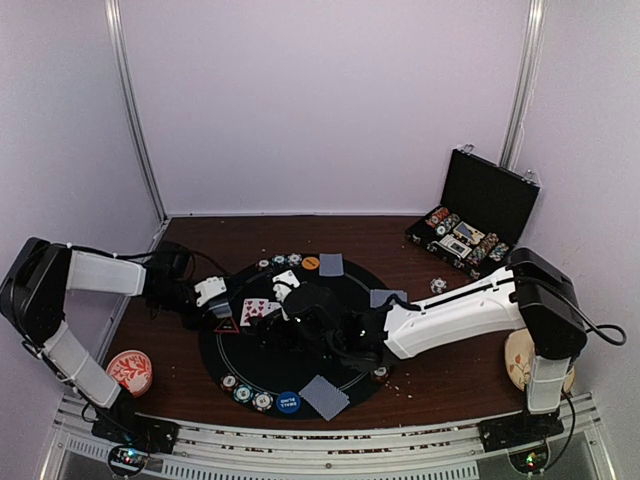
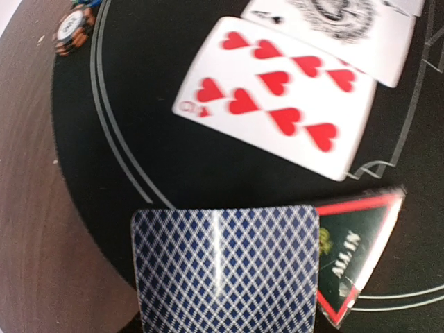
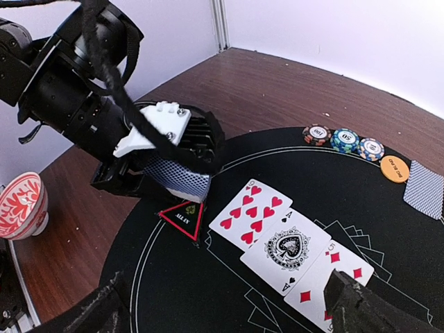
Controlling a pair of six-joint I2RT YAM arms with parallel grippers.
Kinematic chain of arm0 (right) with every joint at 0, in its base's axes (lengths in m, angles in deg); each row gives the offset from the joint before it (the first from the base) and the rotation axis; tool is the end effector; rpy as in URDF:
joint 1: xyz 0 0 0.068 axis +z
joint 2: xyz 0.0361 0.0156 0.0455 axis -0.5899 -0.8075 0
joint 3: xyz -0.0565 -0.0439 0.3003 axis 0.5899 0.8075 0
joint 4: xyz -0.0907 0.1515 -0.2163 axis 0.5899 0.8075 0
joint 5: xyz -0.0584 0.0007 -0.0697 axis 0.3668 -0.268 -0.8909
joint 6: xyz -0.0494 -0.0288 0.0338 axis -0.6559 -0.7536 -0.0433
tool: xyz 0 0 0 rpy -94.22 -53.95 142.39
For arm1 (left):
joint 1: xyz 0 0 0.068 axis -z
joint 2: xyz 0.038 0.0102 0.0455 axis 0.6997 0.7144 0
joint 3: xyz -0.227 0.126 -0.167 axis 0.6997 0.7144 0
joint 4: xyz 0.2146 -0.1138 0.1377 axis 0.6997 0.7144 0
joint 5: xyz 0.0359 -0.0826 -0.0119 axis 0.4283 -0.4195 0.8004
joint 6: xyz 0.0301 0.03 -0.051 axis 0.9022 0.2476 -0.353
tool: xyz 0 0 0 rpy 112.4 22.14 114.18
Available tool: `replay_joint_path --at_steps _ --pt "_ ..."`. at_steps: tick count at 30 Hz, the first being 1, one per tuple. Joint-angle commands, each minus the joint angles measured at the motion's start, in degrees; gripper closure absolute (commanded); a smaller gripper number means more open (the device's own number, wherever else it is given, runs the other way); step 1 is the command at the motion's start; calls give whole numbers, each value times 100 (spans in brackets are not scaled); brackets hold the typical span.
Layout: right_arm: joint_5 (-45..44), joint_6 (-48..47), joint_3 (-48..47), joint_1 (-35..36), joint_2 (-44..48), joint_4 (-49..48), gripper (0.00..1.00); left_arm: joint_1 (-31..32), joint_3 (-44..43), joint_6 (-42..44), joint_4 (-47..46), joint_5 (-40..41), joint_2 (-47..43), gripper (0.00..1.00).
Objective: Distribute texas hold em gaming equipment
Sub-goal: Move the all-in button to the poker table mat.
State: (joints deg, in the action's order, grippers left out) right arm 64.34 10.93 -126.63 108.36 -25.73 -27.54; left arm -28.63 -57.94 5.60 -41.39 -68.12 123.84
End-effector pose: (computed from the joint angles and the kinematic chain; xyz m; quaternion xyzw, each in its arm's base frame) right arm 0.1663 0.4591 0.2225 -0.2794 0.7854 0.2813 0.4753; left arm 0.2866 -0.0943 0.1484 0.4815 0.8328 -0.0640 0.2656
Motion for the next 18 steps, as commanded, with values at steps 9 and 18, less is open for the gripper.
replay_joint_path --at_steps 9,18 --pt "683 -381 -1332 -67 -963 1104 0 153 406 -281 -1 -215 -706 91" --pt "901 -1080 -2881 -90 -2040 2123 0 -403 230 -389 146 -454 -1013 91"
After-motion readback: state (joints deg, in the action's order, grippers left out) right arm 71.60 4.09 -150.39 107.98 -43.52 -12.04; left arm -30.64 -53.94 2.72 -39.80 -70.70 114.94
